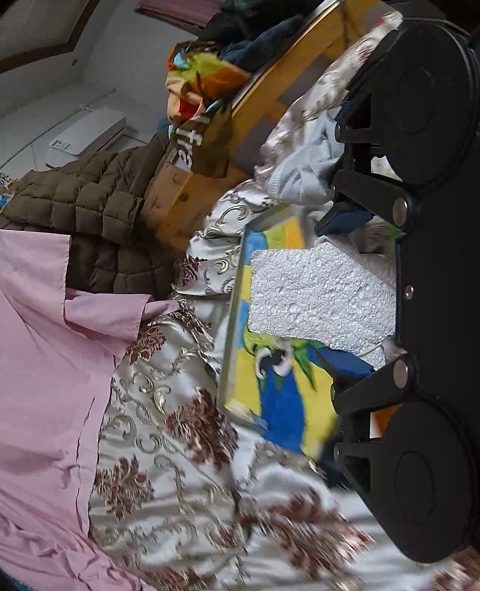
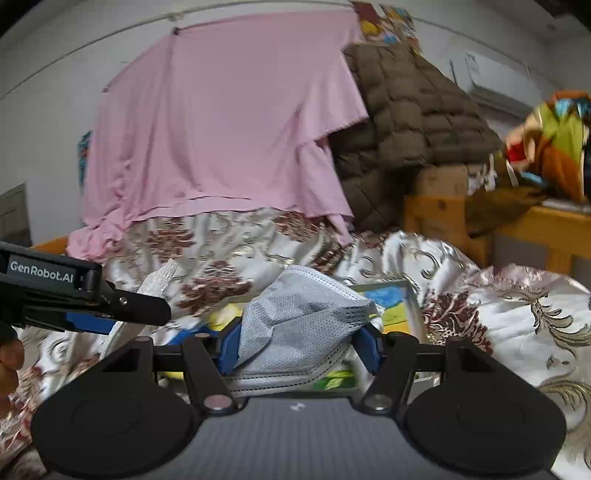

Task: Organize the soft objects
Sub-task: 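Carry the glove and mask to the painted tray and lower them in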

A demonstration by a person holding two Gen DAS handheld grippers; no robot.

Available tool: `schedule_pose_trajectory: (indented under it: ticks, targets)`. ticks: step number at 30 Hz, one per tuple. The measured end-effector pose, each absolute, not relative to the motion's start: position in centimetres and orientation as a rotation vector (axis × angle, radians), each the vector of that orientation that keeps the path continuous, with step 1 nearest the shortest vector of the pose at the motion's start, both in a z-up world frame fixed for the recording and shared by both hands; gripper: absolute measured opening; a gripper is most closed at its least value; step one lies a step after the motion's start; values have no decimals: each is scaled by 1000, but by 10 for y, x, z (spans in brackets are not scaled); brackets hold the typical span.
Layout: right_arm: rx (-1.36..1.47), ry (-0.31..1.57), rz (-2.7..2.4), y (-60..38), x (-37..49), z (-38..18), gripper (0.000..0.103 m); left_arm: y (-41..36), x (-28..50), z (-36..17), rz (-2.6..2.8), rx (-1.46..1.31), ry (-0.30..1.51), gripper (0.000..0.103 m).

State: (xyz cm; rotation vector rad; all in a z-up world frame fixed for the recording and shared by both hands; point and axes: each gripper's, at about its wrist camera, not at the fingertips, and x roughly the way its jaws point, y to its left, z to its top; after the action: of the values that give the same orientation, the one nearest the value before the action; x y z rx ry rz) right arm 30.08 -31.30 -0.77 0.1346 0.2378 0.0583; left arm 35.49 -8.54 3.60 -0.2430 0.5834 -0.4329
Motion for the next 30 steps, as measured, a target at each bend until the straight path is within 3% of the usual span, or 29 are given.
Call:
schedule_pose_trajectory:
  ticks: [12, 30]
  targets:
    - [185, 324, -17, -362, 362, -30, 67, -169, 464, 4, -357, -251, 666, 67]
    - [146, 453, -9, -358, 402, -41, 73, -194, 504, -23, -280, -48, 808, 68]
